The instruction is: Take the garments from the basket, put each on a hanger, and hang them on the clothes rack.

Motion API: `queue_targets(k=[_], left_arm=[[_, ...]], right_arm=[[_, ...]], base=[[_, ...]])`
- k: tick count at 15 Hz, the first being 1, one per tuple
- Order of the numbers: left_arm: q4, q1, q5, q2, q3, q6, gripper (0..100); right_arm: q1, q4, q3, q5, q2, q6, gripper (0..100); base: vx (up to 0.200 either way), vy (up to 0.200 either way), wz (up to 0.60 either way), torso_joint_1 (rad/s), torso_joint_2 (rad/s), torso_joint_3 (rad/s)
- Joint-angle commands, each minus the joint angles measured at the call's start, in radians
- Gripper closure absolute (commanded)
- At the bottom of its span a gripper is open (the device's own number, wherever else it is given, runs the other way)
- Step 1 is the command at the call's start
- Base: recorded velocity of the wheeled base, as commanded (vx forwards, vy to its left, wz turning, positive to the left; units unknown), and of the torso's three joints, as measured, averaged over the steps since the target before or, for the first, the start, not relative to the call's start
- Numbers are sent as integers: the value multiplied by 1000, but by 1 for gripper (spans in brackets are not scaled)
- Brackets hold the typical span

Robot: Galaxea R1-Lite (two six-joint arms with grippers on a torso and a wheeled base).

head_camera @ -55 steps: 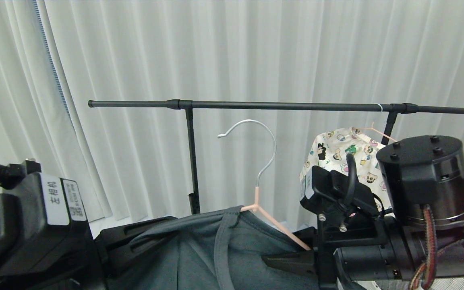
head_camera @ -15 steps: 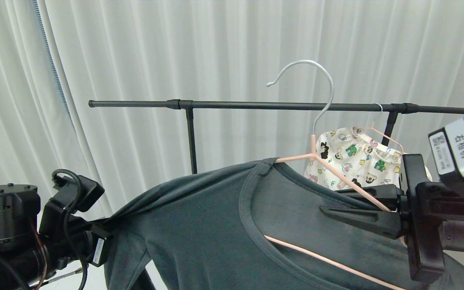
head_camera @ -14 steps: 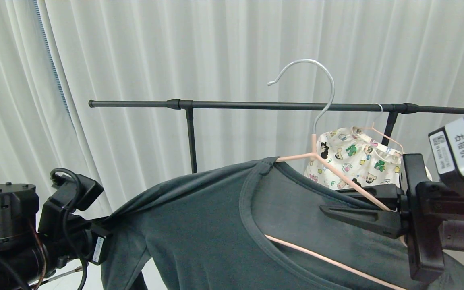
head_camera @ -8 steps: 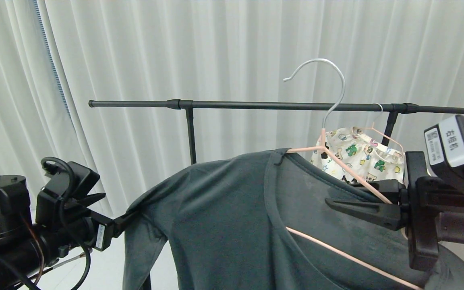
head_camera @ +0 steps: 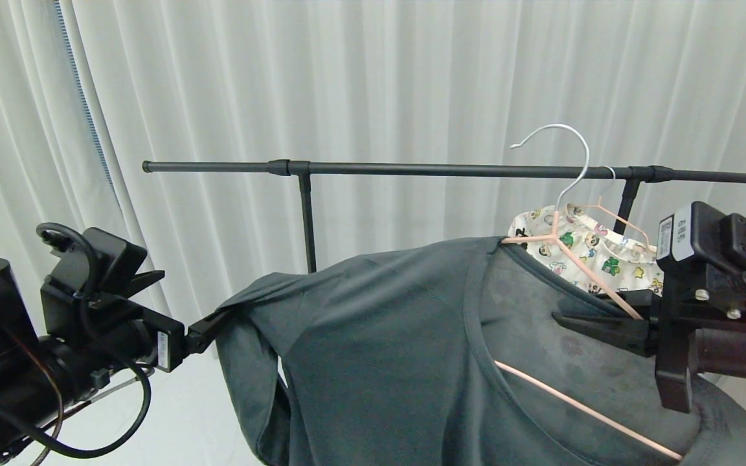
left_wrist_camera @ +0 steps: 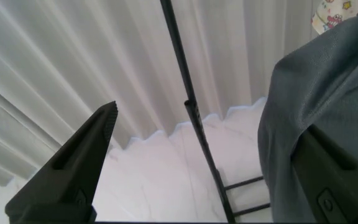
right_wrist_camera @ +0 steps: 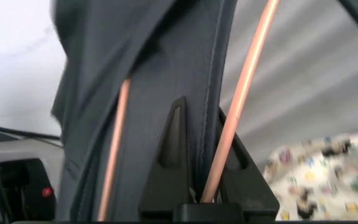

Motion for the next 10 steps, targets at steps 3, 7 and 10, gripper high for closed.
queue_targets(k=[3,7,10], left_arm=[[0,0,38,-19,9,3,0],[0,-3,165,-19,18,8,0],[-1,-11,208,-29,18,11,0]], right_arm=[[-71,25,0,-19,2,-1,100],[-77,24,57,-62,-13,2,100],[-117,21,88,-111,-26,2,100]], base=[[0,0,0,0,0,0],[0,0,0,0,0,0],[0,0,0,0,0,0]])
